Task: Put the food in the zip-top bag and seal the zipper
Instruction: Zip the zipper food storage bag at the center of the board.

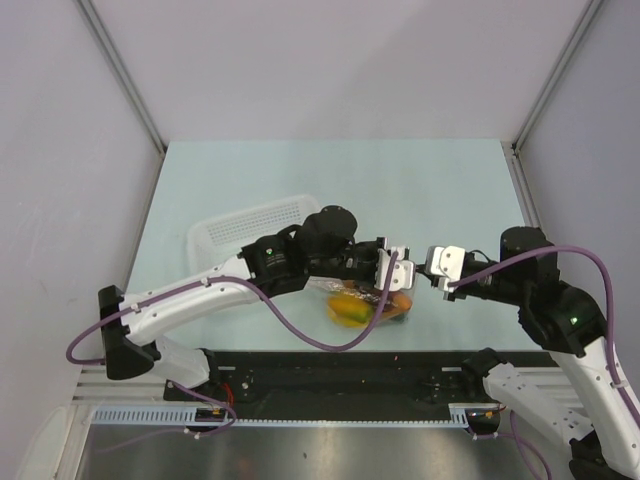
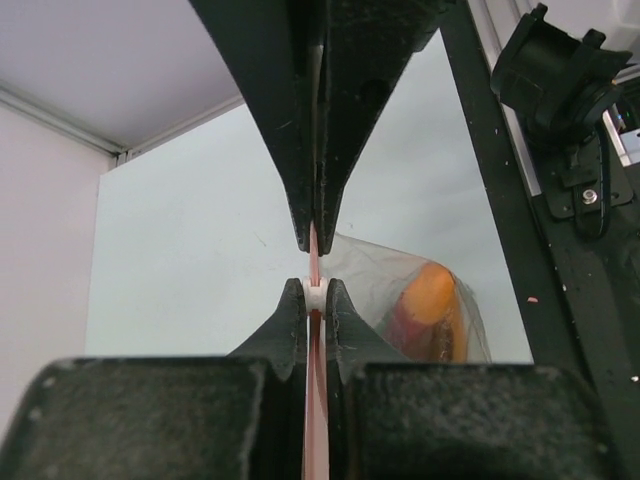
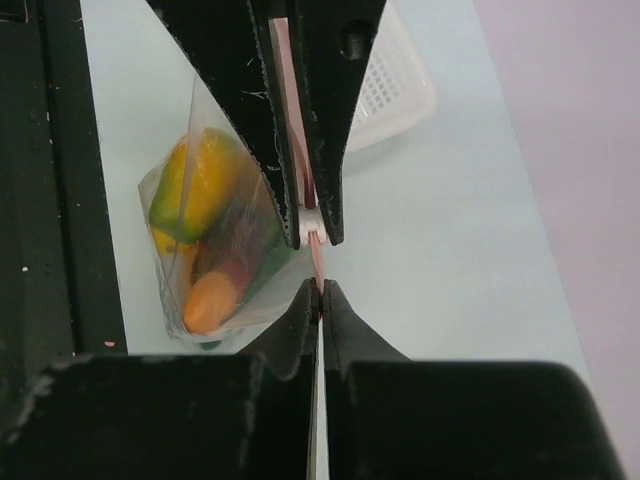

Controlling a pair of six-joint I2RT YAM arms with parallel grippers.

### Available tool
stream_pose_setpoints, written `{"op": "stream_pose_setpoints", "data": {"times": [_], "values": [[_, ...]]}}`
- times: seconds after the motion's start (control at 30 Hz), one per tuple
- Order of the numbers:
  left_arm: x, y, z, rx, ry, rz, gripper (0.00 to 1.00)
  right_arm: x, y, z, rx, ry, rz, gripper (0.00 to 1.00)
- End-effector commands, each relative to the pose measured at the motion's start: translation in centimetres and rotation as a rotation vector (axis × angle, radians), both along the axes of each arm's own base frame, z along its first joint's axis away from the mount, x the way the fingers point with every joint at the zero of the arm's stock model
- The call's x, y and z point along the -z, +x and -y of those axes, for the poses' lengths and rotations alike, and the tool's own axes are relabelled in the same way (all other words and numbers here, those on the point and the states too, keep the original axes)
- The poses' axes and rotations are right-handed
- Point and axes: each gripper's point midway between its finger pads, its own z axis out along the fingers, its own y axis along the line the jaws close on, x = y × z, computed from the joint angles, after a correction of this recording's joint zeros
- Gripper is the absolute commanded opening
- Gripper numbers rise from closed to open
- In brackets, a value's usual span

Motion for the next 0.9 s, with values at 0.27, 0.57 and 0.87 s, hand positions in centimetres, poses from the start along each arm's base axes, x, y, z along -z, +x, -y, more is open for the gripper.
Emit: {"op": "stream_pose_setpoints", "data": {"times": [0.27,0.57,0.87], "values": [[2.2,-1.9,-2.5,0.122,0.065,0.113,0.00,-2.0,1.5,0.5,0.103,0.076,0.032,0.00],[4.8,-1.3,-4.7,0.106,0.133,0.185,0.00,-2.1,2.4,1.3,0.160,0.085,0.025,0.00],[6.4,-1.0,-7.0,0.086,0.175,0.185,0.00,-1.8,3.3,2.3,0.195,0.085,0.032,0.00]]}}
